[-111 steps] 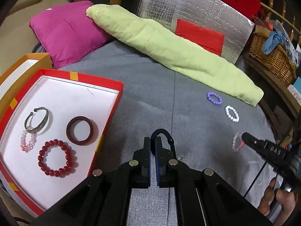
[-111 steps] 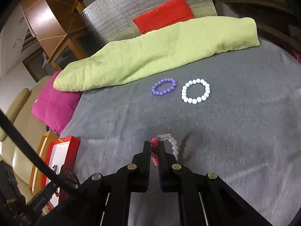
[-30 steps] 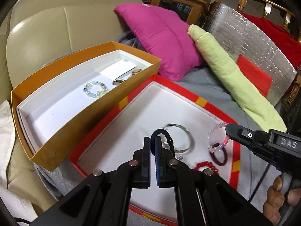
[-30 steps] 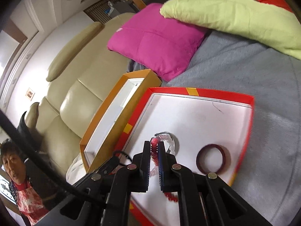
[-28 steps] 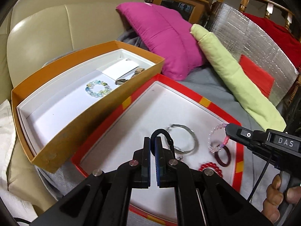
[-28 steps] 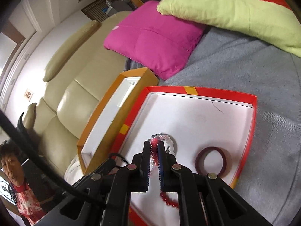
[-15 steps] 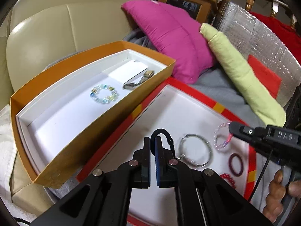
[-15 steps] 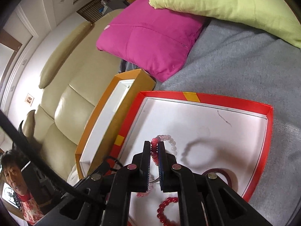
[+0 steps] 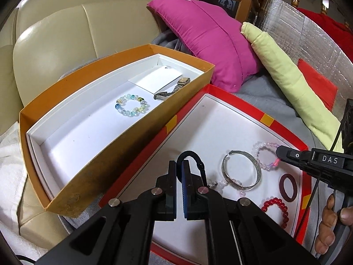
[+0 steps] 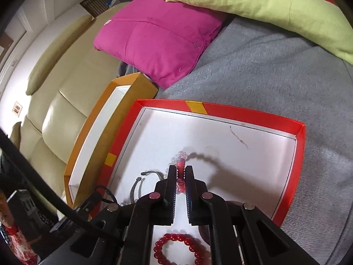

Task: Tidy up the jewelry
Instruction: 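Lower and open the right tool to release the pink bracelet while the left tool releases the hair tie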

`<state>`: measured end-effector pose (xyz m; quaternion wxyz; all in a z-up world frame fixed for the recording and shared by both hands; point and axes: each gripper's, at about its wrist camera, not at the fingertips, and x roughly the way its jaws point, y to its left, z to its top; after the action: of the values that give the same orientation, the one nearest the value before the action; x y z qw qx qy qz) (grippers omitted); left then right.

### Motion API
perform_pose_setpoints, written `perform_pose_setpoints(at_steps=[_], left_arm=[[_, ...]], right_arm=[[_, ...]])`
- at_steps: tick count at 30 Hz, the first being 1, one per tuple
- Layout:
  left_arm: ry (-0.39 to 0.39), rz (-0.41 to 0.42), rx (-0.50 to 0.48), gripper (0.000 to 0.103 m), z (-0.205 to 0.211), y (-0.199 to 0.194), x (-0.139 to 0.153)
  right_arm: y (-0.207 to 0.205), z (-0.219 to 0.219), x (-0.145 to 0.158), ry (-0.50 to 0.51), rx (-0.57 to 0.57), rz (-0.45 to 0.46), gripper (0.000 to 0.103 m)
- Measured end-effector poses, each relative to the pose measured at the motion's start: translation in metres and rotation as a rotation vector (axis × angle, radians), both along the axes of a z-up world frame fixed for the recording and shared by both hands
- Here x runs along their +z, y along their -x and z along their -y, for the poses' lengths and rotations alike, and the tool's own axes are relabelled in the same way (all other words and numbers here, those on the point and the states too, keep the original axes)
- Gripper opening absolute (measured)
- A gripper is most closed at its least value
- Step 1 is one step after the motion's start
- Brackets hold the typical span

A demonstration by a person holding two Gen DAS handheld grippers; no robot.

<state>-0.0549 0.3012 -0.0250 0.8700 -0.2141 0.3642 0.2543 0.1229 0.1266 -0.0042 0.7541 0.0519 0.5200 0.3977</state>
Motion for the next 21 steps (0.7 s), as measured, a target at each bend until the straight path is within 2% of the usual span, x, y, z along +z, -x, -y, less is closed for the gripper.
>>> perform_pose_setpoints(at_steps=[18, 21], left_arm=[[-0.012, -0.025, 0.018, 0.005, -0.001, 0.007, 0.001], [-0.01, -0.023, 0.027, 0.008, 0.0, 0.012, 0.004]], right_arm=[[0.006, 0.006, 0.016, 0.052, -0.029, 0.049, 0.011], [0.009, 0.01, 0.024, 0.047, -0.033, 0.065, 0.011]])
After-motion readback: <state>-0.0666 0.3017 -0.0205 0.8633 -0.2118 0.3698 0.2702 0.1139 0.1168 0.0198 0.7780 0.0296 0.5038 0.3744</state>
